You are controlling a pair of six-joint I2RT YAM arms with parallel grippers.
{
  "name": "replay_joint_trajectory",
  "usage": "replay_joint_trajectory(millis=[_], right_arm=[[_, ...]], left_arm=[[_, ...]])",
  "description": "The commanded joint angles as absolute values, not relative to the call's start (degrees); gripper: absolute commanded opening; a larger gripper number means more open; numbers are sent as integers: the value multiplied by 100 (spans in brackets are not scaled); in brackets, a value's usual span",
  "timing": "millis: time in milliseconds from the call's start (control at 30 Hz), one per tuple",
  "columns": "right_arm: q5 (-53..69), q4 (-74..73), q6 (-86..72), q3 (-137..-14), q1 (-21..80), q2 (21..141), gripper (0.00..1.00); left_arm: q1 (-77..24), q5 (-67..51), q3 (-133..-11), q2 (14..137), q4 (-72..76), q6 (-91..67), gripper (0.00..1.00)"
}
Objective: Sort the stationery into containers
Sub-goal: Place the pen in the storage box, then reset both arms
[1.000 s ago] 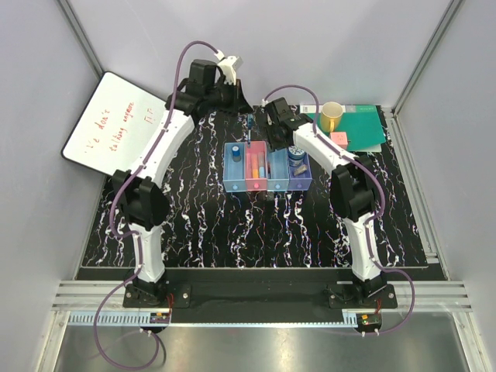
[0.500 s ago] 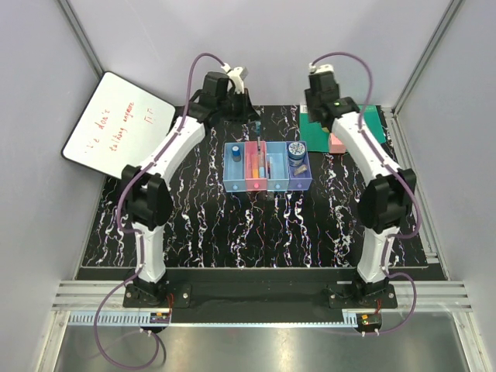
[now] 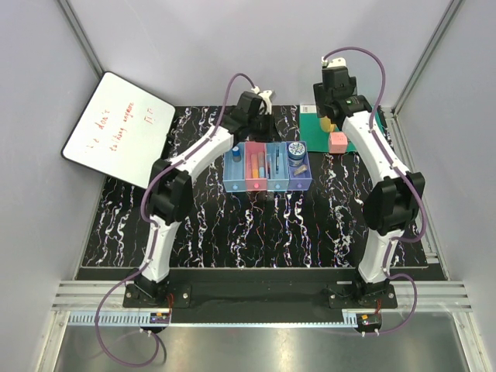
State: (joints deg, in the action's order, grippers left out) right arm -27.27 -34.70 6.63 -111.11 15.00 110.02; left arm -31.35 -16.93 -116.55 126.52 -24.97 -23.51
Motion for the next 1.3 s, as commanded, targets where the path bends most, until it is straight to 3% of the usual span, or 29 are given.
replay_joint_trajectory(millis=[0,67,367,433,600,800,1000,1267], right_arm=[[-2496,-3208,791,-11469,1521,10574,85],[-2400,-3217,800,-11531,1521,10556,100],[-2189,-3208,791,-11672,1521,10380,100],[-2197,-3208,782,-11681,1521,10371,100],[-2180,-3208,756,-11628,1521,10283,100],[-2171,-3208,747,-11523,1521,10231,100],[-2162,-3182,765,-11470,1521,10187,100],[-2127,-3146,888,-11119,1521,9976,100]], left_arm=[[-3252,-1336,-11558,12595,-2355,-2224,0],[-3313,-1257,-11479,12612,-2364,-2197,0],[-3454,-949,-11496,12919,-2575,-2162,0],[-3463,-940,-11531,13051,-2619,-2171,9],[-3463,-923,-11689,13358,-2768,-2232,15],[-3463,-1063,-11970,13526,-2944,-2233,28],[-3472,-1195,-12251,13491,-2865,-2162,59],[-3454,-1441,-12761,12983,-2760,-2058,62]])
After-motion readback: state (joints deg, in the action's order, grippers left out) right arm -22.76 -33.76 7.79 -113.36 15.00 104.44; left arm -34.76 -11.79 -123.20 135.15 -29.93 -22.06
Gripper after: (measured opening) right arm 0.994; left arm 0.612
